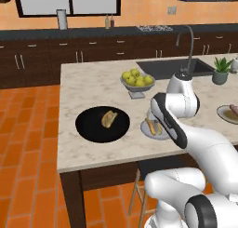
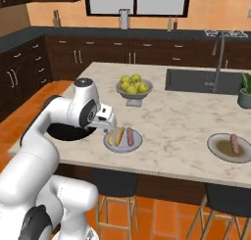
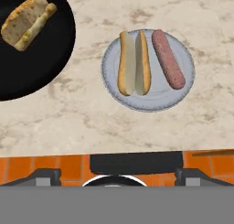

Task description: Place one bun and one sausage from the bowl on each plate.

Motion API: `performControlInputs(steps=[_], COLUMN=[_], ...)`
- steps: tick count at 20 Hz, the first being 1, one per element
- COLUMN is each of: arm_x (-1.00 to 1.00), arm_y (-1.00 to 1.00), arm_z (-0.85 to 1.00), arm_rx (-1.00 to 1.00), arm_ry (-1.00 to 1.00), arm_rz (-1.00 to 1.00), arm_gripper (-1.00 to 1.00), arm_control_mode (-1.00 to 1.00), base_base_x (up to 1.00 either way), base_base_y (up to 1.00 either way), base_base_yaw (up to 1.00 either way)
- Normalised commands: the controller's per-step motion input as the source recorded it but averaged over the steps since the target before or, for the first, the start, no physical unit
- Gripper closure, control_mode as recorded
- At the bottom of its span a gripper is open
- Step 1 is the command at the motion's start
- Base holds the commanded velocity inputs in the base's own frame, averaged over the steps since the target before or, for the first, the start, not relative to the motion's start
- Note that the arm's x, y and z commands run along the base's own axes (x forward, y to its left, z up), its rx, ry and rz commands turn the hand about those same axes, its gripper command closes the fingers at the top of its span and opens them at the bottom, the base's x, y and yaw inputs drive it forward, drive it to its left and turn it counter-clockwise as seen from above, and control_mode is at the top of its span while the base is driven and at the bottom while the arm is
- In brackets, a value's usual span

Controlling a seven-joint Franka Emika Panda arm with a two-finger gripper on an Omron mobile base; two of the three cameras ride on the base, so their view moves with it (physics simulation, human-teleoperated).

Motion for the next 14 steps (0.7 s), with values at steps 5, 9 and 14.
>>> performControlInputs(steps=[5, 9, 14], arm_x=[0.0, 0.0, 0.0], arm_y=[0.0, 0.0, 0.0], arm_z=[0.0, 0.0, 0.0], arm_rx=[0.0, 0.0, 0.0], arm_ry=[0.0, 0.0, 0.0], arm_rz=[0.0, 0.0, 0.0], arm_gripper=[-1.0, -1.0, -1.0], arm_control_mode=[1.0, 1.0, 1.0], base_base_x=[0.2, 0.37, 0.53], base_base_y=[0.67, 0.49, 0.07], base_base_yaw=[0.0, 0.0, 0.0])
